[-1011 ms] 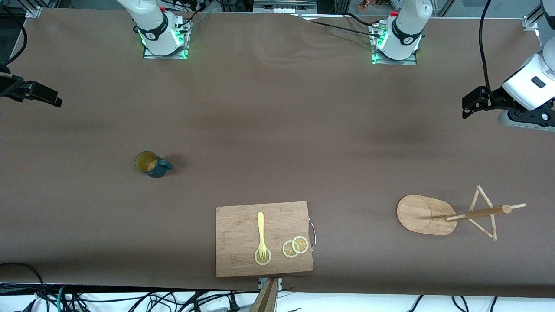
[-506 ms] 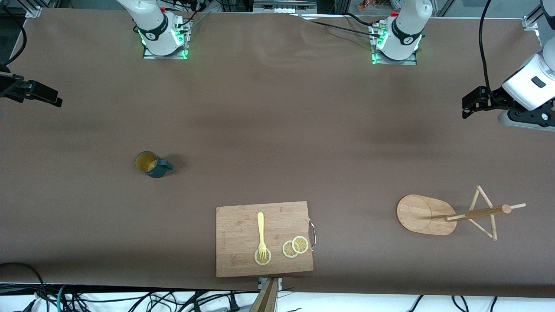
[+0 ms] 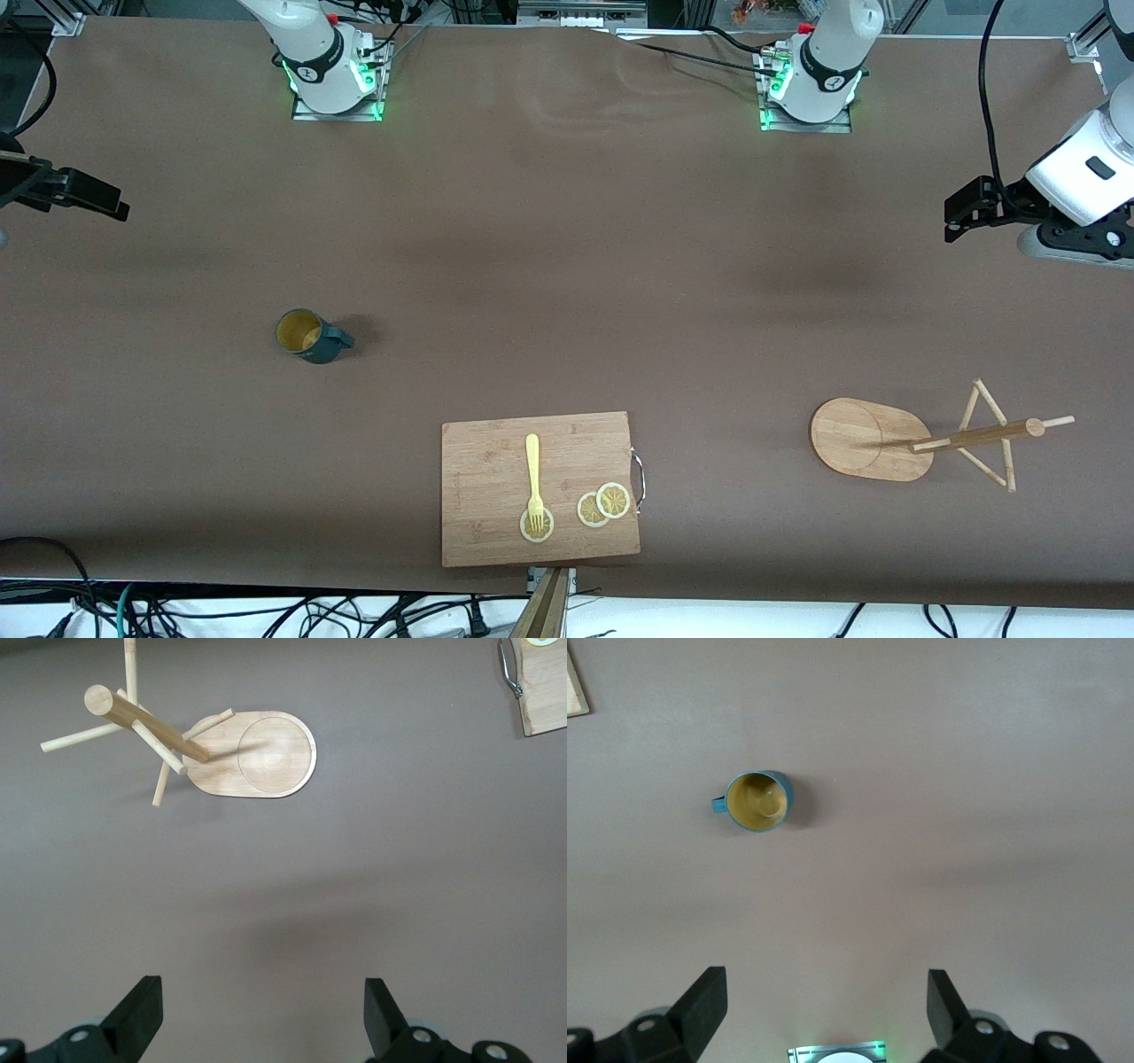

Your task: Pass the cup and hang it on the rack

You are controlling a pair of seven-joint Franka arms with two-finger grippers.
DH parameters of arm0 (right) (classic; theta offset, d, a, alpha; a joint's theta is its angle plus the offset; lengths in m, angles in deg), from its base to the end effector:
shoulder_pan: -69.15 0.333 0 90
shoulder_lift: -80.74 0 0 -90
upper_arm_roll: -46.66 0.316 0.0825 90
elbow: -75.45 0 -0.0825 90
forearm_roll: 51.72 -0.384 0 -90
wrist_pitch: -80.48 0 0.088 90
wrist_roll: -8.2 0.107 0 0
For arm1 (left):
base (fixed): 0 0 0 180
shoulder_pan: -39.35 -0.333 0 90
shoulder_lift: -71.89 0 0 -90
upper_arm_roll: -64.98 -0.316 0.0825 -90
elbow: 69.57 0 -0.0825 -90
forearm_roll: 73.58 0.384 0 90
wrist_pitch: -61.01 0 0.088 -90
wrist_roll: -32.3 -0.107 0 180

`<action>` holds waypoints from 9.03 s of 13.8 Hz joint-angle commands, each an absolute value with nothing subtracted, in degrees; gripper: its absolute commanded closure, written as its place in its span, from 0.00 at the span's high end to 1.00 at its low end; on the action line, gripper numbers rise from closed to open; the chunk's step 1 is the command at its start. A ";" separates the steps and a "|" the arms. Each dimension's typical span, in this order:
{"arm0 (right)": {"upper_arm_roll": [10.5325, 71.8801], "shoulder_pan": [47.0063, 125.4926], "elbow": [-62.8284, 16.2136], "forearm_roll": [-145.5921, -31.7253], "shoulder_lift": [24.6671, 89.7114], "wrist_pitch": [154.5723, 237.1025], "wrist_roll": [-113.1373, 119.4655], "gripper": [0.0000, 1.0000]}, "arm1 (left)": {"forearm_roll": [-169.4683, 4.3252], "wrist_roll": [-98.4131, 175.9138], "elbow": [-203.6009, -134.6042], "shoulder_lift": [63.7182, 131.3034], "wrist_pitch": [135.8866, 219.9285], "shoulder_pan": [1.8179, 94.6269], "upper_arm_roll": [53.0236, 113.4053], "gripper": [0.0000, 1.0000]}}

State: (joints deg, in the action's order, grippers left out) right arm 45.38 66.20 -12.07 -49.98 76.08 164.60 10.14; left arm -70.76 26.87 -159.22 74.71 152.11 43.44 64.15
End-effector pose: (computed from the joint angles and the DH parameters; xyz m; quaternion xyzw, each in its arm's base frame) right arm 0.5651 -0.0448 0.5909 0.9959 -0.0542 -0.0706 0.0147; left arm 0.5699 -0.0275 0.6015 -0.9967 0.0765 0.0124 0.0247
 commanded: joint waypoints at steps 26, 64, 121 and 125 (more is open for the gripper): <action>46.39 68.80 -38.10 -54.10 66.86 193.76 12.50 1.00 | -69.27 26.50 -157.81 74.97 151.18 43.30 64.45 1.00; 54.13 75.72 -30.21 -55.24 56.32 212.84 28.37 0.00 | -69.27 26.50 -157.81 75.05 151.36 43.30 64.45 1.00; 44.29 83.14 11.55 -53.75 48.75 167.76 4.87 1.00 | -122.49 -68.70 -188.57 86.54 180.01 43.57 68.32 1.00; 44.11 78.74 11.55 -53.31 50.42 164.96 3.98 1.00 | -143.66 -90.87 -188.05 97.26 179.32 43.92 69.54 1.00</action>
